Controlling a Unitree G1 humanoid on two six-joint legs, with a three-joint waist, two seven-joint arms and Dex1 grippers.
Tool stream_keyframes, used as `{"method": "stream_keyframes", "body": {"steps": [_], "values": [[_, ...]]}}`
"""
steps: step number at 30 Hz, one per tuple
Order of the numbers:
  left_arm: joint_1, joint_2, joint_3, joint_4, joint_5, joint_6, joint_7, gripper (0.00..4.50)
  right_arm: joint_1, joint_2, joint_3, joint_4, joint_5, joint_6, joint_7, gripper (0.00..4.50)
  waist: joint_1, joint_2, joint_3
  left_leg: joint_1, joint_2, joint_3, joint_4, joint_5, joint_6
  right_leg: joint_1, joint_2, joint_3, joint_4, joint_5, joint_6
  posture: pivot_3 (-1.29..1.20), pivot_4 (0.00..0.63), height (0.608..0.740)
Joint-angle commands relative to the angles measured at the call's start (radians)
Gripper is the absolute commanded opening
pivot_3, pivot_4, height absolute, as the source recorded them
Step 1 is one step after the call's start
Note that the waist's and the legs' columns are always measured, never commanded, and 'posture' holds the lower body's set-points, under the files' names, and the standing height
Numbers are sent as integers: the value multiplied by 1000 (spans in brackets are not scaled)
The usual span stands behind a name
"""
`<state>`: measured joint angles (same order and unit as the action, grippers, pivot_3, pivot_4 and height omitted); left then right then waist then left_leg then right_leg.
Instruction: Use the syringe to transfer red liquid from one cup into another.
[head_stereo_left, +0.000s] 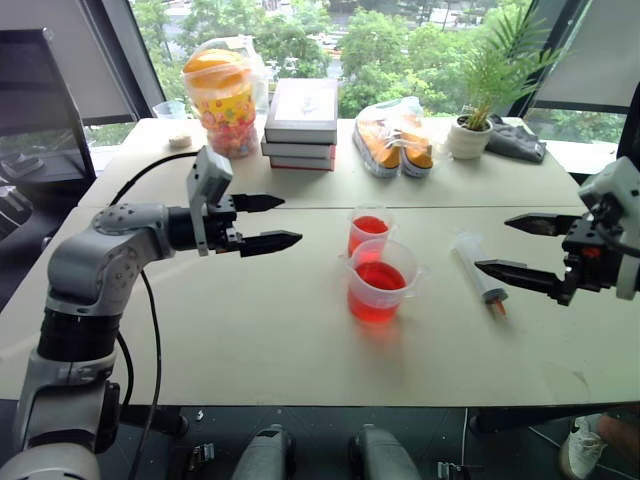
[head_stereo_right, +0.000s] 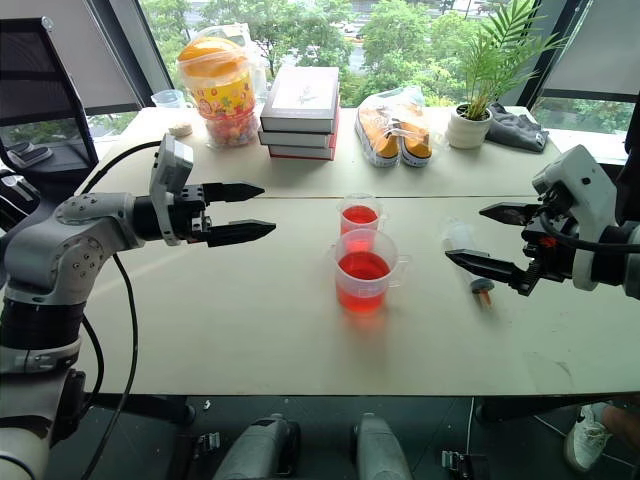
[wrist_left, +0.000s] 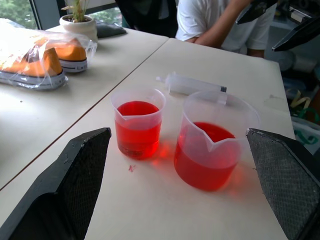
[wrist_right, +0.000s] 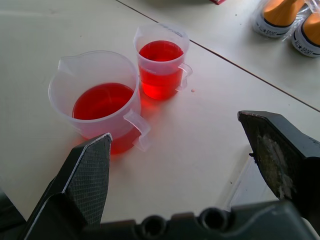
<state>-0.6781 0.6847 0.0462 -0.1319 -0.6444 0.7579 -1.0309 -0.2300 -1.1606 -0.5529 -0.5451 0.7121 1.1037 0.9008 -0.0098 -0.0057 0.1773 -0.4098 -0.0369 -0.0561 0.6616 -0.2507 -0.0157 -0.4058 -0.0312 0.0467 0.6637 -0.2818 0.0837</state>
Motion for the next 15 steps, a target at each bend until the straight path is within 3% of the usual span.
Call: {"method": "stream_keyframes", "body": {"steps": [1, 15], "values": [[-24, 2, 19, -9, -15, -4, 0, 4500, 3, -24, -11, -2, -2, -21, -4, 4473, 0, 0, 0, 0, 0, 0, 0, 0, 0, 0, 0, 0, 0, 0, 0, 0, 150, 740], [-47, -14, 19, 36, -19, -29, -11, 4500, 25, -31, -31, 1, -10, -21, -21, 4473, 0, 0, 0, 0, 0, 0, 0, 0, 0, 0, 0, 0, -1, 0, 0, 0, 150, 740]]}}
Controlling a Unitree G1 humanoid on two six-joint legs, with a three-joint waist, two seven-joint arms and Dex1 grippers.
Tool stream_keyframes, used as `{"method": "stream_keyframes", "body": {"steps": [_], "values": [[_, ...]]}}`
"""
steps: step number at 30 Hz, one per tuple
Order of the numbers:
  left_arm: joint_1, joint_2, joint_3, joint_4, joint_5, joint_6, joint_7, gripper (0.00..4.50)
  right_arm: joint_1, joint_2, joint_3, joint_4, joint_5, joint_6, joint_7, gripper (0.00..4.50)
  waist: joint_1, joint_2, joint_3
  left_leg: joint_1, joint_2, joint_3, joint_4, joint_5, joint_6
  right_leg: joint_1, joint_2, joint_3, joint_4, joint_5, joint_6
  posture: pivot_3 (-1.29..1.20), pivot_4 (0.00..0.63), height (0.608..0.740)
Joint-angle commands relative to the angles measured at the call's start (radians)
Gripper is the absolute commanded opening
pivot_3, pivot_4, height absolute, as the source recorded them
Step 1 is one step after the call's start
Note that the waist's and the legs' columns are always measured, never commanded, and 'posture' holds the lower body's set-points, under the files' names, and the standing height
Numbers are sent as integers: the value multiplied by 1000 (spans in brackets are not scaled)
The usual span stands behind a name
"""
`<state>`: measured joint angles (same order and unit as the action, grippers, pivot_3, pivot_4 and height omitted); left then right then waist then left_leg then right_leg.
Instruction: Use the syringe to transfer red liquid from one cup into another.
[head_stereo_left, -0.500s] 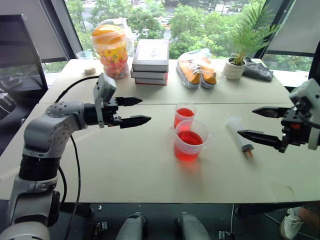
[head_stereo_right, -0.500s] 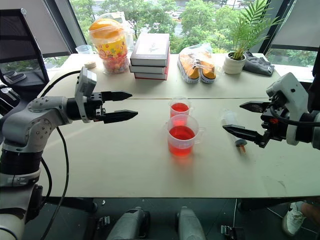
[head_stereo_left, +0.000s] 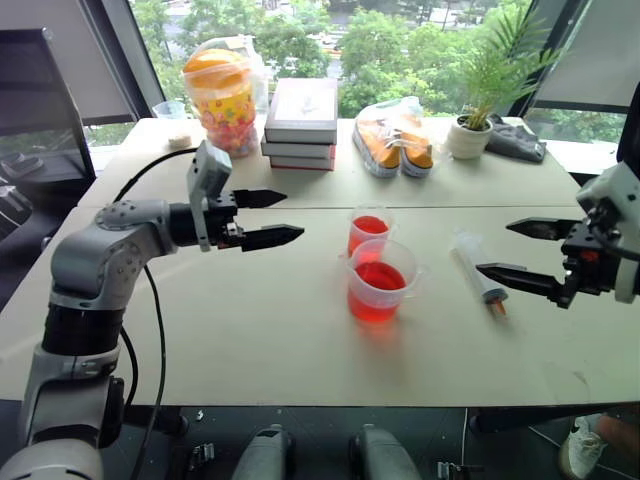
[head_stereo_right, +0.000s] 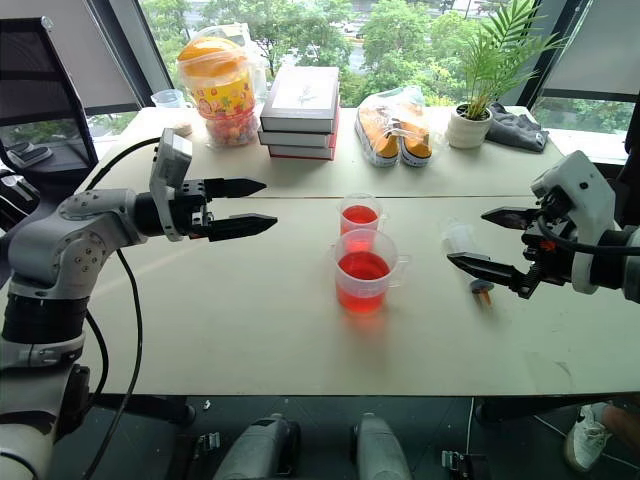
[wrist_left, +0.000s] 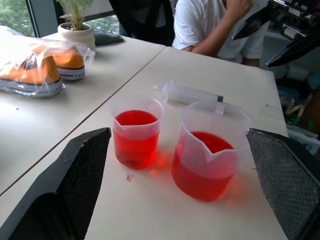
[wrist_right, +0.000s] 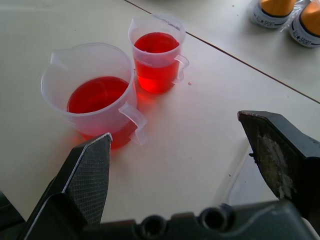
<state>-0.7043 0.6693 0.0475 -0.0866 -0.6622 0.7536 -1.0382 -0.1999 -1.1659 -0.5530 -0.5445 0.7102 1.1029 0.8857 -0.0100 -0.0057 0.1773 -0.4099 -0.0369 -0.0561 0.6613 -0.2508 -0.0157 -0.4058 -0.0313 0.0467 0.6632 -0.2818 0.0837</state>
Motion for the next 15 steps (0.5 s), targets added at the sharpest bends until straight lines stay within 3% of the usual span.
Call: {"method": "stream_keyframes", "body": {"steps": [1, 15], "values": [[-21, 0, 17, -7, 1, -27, -3, 4500, -5, -27, -32, 3, -9, -21, -5, 4473, 0, 0, 0, 0, 0, 0, 0, 0, 0, 0, 0, 0, 0, 0, 0, 0, 150, 740], [0, -13, 8, -9, 9, -61, -8, 4500, -36, -73, 32, 104, -37, -32, -27, 4473, 0, 0, 0, 0, 0, 0, 0, 0, 0, 0, 0, 0, -1, 0, 0, 0, 150, 740]]}}
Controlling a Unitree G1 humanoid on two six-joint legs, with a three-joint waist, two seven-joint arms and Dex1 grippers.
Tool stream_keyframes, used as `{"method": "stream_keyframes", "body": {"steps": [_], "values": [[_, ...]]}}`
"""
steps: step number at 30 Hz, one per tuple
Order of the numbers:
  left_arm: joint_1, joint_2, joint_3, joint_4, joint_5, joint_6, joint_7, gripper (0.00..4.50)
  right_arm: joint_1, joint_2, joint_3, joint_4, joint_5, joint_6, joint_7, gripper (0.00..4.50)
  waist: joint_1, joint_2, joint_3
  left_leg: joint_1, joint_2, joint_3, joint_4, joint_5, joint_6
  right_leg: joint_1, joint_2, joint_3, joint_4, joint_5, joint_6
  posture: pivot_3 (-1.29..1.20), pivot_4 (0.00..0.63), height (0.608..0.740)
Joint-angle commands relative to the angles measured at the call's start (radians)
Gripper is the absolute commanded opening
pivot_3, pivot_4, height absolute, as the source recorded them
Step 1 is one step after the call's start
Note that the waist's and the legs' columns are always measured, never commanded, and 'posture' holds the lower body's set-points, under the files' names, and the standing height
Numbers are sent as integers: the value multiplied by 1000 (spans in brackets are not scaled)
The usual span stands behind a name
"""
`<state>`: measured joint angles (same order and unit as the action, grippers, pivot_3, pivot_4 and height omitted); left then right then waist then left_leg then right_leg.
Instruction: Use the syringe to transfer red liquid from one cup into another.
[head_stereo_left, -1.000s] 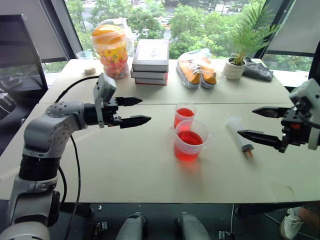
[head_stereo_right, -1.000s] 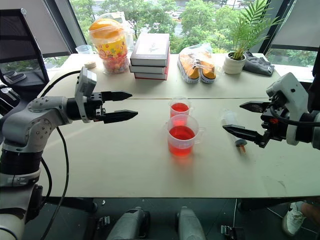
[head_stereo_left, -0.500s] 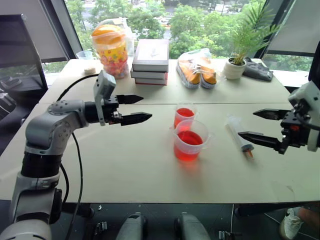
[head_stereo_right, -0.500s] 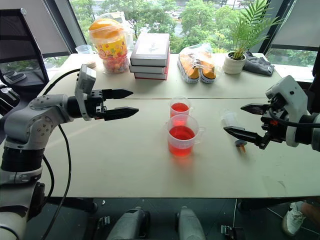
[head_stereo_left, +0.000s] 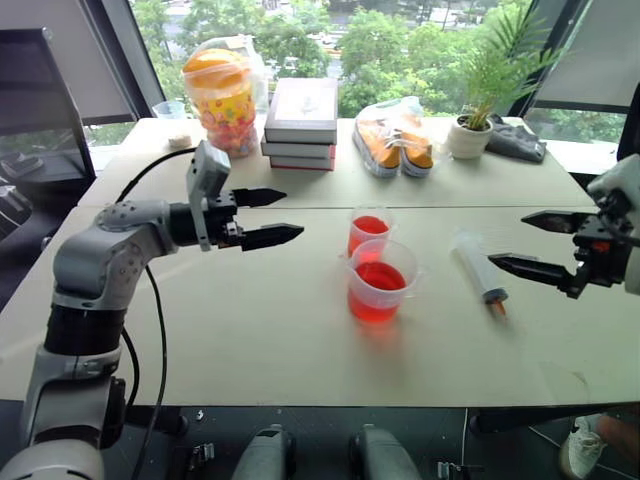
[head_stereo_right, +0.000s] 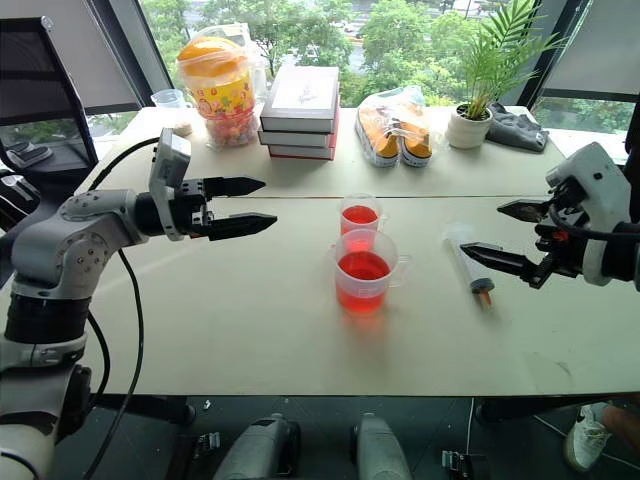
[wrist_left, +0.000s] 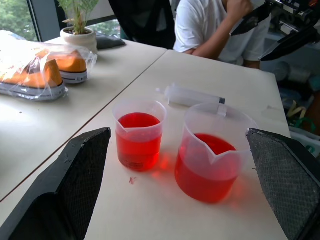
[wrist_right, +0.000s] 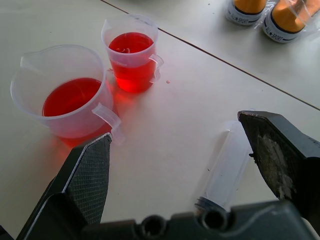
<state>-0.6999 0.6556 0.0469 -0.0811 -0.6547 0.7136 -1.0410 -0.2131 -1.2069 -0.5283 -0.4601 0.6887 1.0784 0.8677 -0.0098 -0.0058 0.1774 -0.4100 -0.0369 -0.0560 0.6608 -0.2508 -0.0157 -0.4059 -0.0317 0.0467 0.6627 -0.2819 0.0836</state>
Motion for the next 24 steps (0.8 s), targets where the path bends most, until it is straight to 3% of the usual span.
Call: {"method": "stream_keyframes", "body": {"steps": [1, 4, 8, 12, 15, 18, 24], "values": [[-4, 1, 7, -12, 3, -24, -8, 4500, -33, -41, 26, 37, -17, 4, -14, 4473, 0, 0, 0, 0, 0, 0, 0, 0, 0, 0, 0, 0, 0, 0, 0, 0, 150, 740], [-5, -3, -1, -3, 15, -39, -17, 4500, -87, -72, 121, 109, -30, 45, -35, 4473, -2, 0, 0, 0, 0, 0, 0, 0, 0, 0, 0, 0, 0, 0, 0, 0, 150, 740], [-13, -18, -17, 14, 29, -57, -29, 4500, -341, -64, 372, 314, -50, 170, -27, 4473, -6, 1, 1, 0, 0, 1, 0, 0, 0, -1, 0, 1, 0, 0, -1, 0, 150, 740], [-21, -39, -38, 31, 48, -83, -41, 4500, -642, 32, 658, 611, -185, 219, 9, 4473, -6, 1, 1, -1, 0, 2, -2, 0, 0, -3, -1, 1, -1, -2, -3, 0, 150, 740], [-25, -51, -49, 40, 59, -99, -44, 4500, -773, 94, 810, 795, -293, 186, 52, 4473, -3, 1, 1, -1, 0, 3, -7, 0, 0, -4, -1, 2, -4, 0, -1, 0, 150, 740], [-23, -63, -54, 42, 68, -110, -45, 4500, -867, 169, 937, 973, -408, 112, 99, 4473, -2, 1, 1, -2, 0, 3, -12, 0, -1, -6, 0, 2, -7, 0, 0, 0, 150, 740], [-11, -74, -53, 26, 71, -118, -37, 4500, -928, 273, 1068, 1178, -573, -26, 194, 4473, -1, 1, 1, -22, -1, 4, -9, 3, -5, -26, 0, 2, -4, 0, 0, 0, 150, 740]]}}
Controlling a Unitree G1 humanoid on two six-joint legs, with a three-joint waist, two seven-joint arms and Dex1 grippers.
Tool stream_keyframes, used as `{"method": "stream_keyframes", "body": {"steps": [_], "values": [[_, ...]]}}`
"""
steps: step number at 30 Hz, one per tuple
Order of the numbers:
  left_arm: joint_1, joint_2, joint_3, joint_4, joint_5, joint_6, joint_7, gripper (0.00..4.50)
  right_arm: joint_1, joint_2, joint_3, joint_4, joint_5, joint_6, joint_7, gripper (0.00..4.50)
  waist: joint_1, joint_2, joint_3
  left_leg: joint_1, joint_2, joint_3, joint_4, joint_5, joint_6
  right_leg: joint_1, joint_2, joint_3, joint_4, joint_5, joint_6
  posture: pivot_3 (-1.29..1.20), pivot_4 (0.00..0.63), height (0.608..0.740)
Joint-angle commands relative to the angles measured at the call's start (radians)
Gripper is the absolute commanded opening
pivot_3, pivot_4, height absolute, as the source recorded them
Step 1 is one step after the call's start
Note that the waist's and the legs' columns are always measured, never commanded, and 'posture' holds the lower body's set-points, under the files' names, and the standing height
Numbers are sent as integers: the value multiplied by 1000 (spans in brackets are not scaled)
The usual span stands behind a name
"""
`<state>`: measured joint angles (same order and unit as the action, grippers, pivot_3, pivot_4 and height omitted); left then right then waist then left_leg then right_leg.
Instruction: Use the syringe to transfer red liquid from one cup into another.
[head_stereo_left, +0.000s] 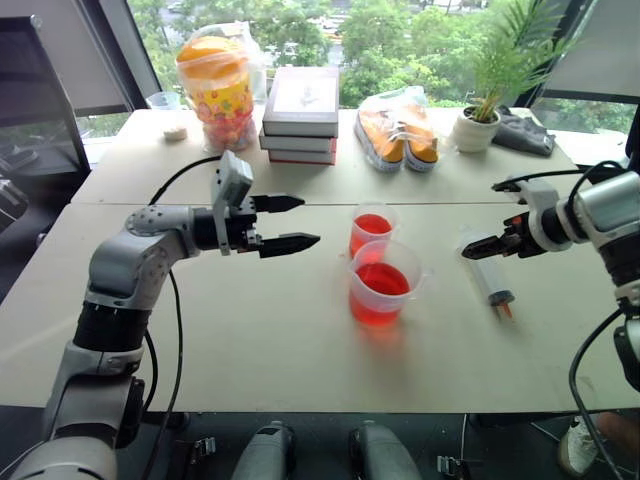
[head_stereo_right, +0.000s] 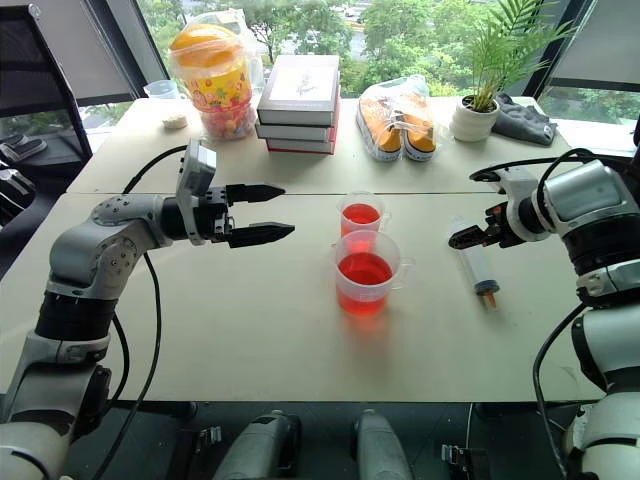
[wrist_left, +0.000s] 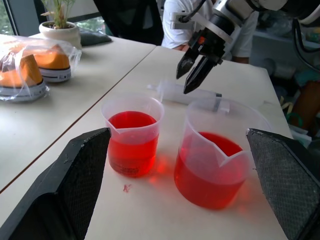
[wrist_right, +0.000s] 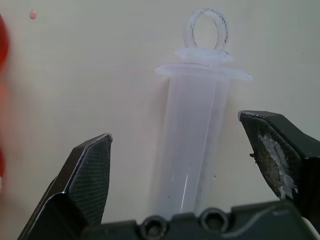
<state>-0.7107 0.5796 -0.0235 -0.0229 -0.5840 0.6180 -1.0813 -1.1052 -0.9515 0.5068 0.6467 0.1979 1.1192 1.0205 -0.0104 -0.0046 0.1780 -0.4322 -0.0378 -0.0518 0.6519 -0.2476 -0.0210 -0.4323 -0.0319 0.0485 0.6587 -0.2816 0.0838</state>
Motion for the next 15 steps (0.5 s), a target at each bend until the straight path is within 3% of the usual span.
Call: {"method": "stream_keyframes", "body": {"steps": [1, 10, 13, 15], "values": [[3, 1, 18, -37, 1, -23, 6, 4500, -38, 32, 46, 100, -108, -90, 49, 4473, -1, 0, 0, 0, 0, 0, 0, 0, 0, 0, 0, 0, 1, 0, 0, 0, 150, 740], [30, -10, 25, -69, -4, -25, 36, 4500, -99, 158, 20, 324, -220, -148, 98, 4473, -5, 0, 0, 7, 0, 0, 4, -2, 3, 5, 1, 0, 7, 0, -1, 0, 150, 740], [33, -13, 25, -73, -5, -26, 42, 4500, -125, 197, -8, 376, -238, -141, 94, 3644, -7, 0, 0, 7, 0, -1, 6, -1, 3, 5, 2, 0, 8, 1, -1, 0, 150, 740], [34, -14, 23, -73, -5, -27, 45, 4500, -138, 218, -30, 407, -247, -136, 87, 2549, -9, 0, 0, 7, 0, -1, 6, -1, 3, 5, 2, 0, 9, 1, -1, 0, 150, 740]]}}
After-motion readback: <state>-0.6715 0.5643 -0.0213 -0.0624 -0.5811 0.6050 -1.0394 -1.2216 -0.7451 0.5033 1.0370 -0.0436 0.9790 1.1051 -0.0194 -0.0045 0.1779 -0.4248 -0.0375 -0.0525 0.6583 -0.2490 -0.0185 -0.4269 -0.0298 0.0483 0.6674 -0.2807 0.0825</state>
